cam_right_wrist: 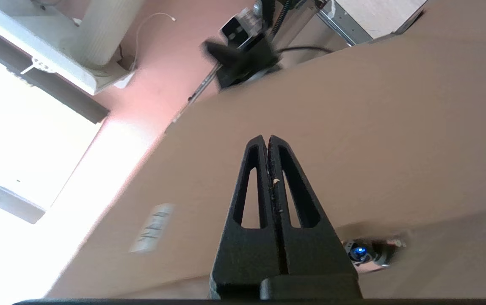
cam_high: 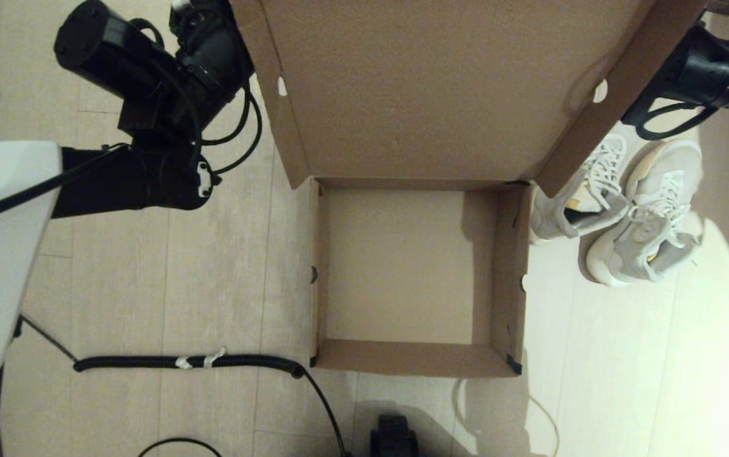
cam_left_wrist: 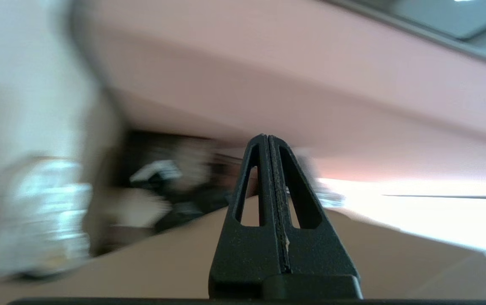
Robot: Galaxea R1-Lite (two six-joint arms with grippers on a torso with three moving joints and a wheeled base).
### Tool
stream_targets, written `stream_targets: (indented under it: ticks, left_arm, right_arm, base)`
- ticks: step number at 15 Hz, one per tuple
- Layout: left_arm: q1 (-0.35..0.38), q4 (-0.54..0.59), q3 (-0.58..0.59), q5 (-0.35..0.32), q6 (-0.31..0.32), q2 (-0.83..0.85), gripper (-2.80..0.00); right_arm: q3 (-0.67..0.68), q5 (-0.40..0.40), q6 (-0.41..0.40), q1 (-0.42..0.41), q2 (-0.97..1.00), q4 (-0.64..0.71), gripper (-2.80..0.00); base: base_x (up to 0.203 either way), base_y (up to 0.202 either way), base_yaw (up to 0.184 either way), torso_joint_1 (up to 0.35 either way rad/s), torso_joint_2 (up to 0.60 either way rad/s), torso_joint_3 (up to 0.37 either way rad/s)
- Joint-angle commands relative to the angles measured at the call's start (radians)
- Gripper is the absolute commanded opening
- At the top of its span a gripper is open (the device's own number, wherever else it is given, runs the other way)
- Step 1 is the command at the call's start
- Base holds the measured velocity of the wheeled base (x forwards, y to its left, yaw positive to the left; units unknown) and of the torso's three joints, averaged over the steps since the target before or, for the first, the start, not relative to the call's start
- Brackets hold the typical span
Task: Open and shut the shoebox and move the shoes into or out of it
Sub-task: Close the shoe box
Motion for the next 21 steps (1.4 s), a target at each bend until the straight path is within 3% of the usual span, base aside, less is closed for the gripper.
stream_targets:
  ticks: [1,2,4,10,18,21]
  left_arm:
    - [-0.019,-0.036,0.005,0.003,-0.067,-0.052,-2.80]
    - [-0.024,-0.058,0.008,0.007,-0.111,-0.067,-2.80]
    - [-0.034,-0.072,0.048,0.010,-0.137,-0.108,-2.80]
    - [-0.150,-0.113,0.291,0.004,-0.135,-0.233,-2.80]
    - [-0.273,-0.172,0.595,0.000,-0.129,-0.408,-2.80]
    - [-0.312,-0.173,0.639,0.000,-0.127,-0.439,-2.80]
  right_arm:
    - [0.045,0.004,0.008,-0.001,-0.055,-0.004,-2.80]
    - [0.068,0.002,0.005,-0.003,-0.072,-0.004,-2.80]
    - [0.093,0.000,0.004,-0.011,-0.106,-0.004,-2.80]
    - [0.147,0.010,0.011,-0.023,-0.194,0.002,-2.80]
    - [0.365,0.002,0.002,-0.037,-0.391,-0.004,-2.80]
    - [0.481,-0.007,-0.031,-0.132,-0.469,-0.040,-2.80]
  base:
    - [0.000,0.000,0.000,0.000,0.00,0.000]
    - [0.000,0.000,0.000,0.000,0.00,0.000]
    - [0.000,0.000,0.000,0.000,0.00,0.000]
    - [0.000,0.000,0.000,0.000,0.00,0.000]
    - [0.000,0.000,0.000,0.000,0.00,0.000]
    - [0.000,0.000,0.000,0.000,0.00,0.000]
